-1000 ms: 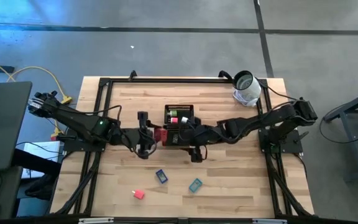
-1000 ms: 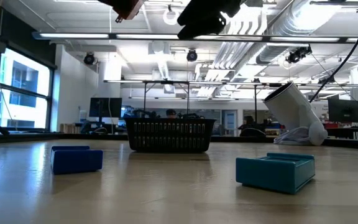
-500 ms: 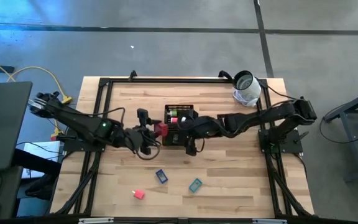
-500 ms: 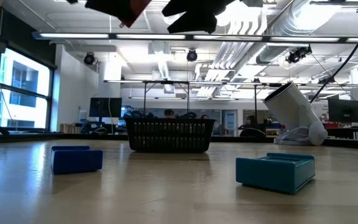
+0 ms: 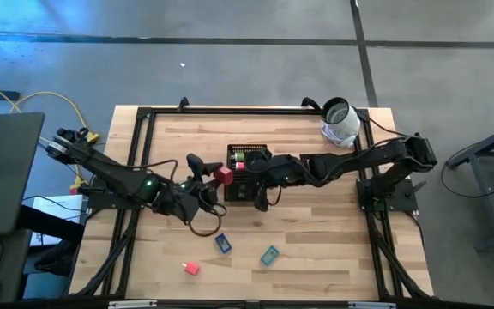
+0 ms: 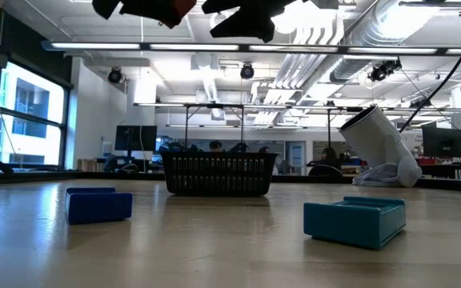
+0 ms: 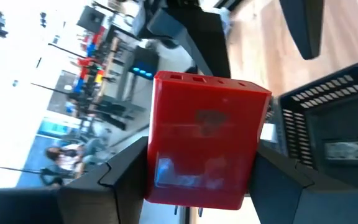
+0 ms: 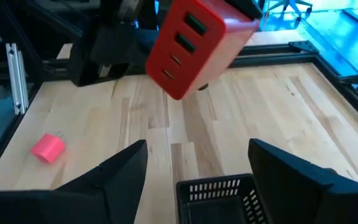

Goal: Pick & Place Office items
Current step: Put the red charger adapter into the top black bin

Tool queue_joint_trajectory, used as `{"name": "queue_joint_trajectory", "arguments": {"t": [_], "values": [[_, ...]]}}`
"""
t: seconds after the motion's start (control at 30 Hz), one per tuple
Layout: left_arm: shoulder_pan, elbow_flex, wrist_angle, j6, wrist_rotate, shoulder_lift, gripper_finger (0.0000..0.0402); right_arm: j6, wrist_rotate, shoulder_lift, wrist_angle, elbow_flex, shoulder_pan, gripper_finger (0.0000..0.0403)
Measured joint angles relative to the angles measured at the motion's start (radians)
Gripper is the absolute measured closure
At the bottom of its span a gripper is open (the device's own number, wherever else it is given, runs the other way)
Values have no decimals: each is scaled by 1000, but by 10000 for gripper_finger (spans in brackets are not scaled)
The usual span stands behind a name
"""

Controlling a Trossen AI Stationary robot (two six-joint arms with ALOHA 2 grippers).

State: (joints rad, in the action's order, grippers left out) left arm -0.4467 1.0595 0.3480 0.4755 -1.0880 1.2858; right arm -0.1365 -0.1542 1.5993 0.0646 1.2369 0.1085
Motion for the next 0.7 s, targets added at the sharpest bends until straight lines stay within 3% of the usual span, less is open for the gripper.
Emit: {"name": "queue_joint_trajectory", "arguments": {"t": [0.7], "values": [[-7,0,-104,106,-149,53,183,-1,-5,0,-232,0,0,135]]}}
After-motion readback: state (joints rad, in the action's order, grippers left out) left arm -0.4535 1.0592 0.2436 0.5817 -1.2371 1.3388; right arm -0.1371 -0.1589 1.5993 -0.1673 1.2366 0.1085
